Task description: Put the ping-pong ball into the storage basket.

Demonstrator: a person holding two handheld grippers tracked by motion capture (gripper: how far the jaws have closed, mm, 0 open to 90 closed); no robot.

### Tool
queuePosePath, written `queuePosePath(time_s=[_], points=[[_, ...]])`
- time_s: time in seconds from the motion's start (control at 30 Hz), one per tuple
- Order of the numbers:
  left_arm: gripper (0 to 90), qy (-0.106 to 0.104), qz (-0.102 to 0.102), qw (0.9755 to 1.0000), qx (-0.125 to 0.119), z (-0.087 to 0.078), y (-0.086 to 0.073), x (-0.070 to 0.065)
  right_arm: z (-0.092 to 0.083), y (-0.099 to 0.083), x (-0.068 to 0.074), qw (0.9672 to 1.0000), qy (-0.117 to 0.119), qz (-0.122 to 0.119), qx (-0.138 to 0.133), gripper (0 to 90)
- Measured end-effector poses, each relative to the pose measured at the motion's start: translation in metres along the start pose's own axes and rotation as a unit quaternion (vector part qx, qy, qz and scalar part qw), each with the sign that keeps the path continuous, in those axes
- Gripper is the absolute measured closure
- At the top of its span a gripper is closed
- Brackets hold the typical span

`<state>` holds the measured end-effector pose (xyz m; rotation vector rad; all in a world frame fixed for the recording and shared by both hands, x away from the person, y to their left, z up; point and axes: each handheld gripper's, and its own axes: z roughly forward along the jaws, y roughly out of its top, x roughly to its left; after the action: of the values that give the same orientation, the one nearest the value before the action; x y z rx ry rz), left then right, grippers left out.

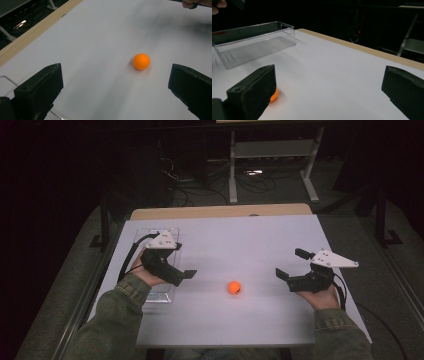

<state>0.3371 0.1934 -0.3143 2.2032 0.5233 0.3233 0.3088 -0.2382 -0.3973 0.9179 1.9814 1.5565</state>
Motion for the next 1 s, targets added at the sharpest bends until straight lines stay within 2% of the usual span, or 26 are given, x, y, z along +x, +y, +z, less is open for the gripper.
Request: queuePosePath(time_s=[0.37, 0.67, 1.0], points=[[0.0, -0.011, 0.007, 0.9996, 0.023, 0.015, 0.009, 0.0, 0.002, 0.0, 0.001, 1.0, 0.004, -0.001, 0.003, 0.0], [0.0, -0.031, 0.016, 0.9984, 0.044, 0.027, 0.018, -0.004, 0.001, 0.0, 0.001, 1.0, 0.005, 0.0, 0.0, 0.0], [0.0, -0.057, 0.031, 0.9952, 0.074, 0.046, 0.025, -0.01, 0.0, 0.0, 0.001, 1.0, 0.006, 0.001, -0.003, 0.0]])
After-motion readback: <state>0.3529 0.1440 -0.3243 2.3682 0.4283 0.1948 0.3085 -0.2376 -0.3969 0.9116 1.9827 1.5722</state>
